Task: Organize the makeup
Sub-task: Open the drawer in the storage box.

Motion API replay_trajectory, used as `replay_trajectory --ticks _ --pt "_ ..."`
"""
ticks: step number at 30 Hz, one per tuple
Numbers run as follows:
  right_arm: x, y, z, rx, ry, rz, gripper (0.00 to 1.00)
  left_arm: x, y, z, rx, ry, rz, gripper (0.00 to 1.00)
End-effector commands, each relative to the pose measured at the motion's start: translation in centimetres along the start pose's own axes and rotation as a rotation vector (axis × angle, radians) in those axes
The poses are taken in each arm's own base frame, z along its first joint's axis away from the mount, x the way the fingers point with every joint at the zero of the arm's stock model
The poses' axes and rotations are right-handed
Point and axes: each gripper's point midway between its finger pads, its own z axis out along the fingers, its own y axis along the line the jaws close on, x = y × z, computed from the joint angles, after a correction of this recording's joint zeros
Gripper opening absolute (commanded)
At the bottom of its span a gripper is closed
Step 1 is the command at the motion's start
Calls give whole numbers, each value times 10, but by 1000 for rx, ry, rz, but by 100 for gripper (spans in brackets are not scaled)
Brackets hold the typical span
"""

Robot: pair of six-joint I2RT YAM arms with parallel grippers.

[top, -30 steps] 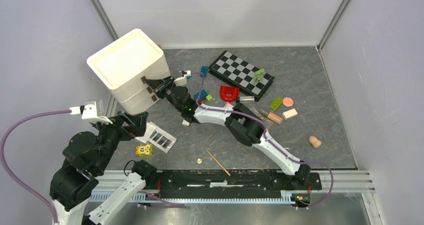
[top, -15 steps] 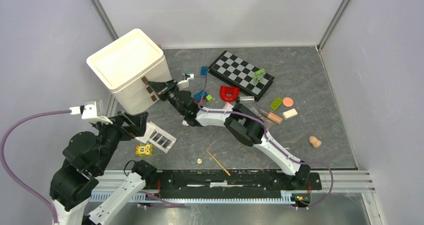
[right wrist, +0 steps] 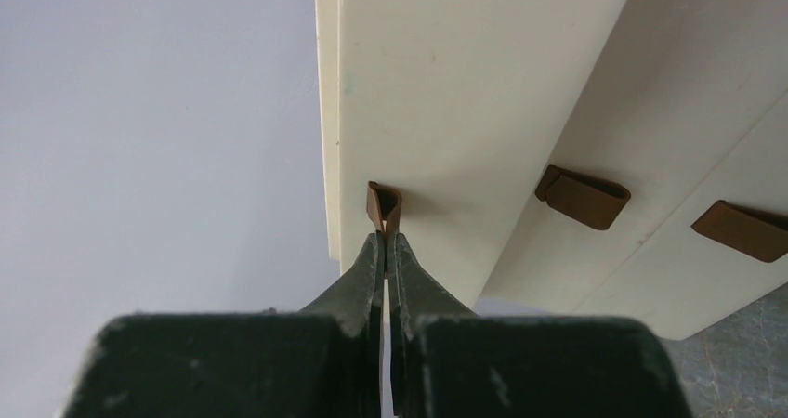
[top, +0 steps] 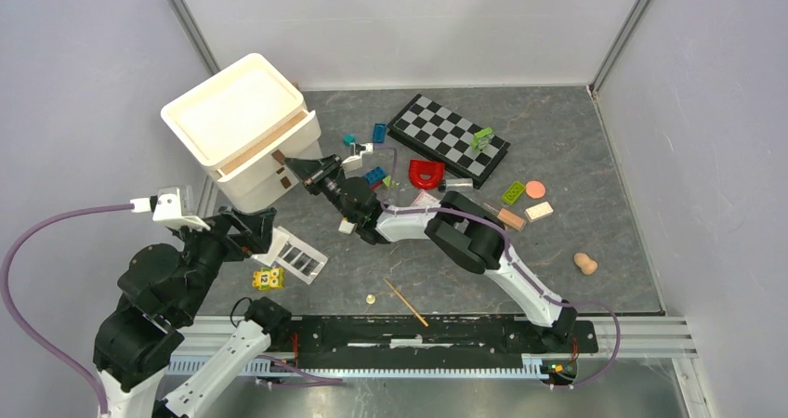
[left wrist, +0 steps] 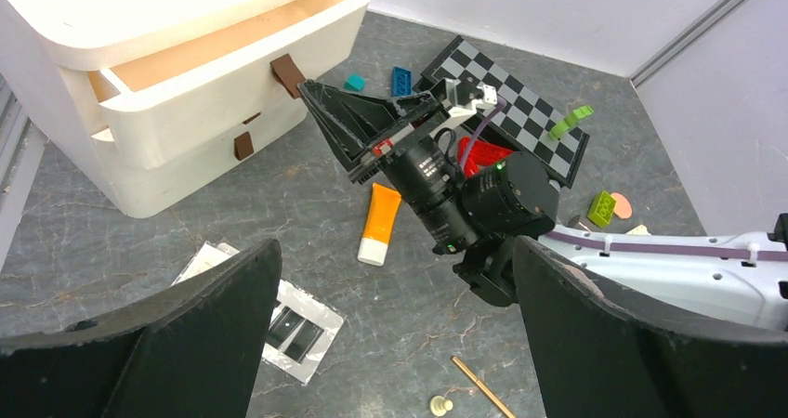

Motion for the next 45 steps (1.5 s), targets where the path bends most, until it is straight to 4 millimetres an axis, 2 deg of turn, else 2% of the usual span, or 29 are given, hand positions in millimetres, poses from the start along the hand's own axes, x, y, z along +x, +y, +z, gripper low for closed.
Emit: replay_trajectory --ticks 1,8,11,26,45 --pt "-16 65 -12 -144 -35 34 0 0 1 2 -5 -3 12 100" --pt "-19 80 -29 -158 -18 -2 0 2 -2 7 -6 18 23 100" --pt "-19 81 -40 -151 -12 -12 0 1 -2 8 -9 19 32 100" --pt "-23 71 -81 -124 20 -27 0 6 -3 14 -16 44 48 100" --pt "-30 65 -115 -92 44 -77 0 11 -2 19 -26 64 56 100"
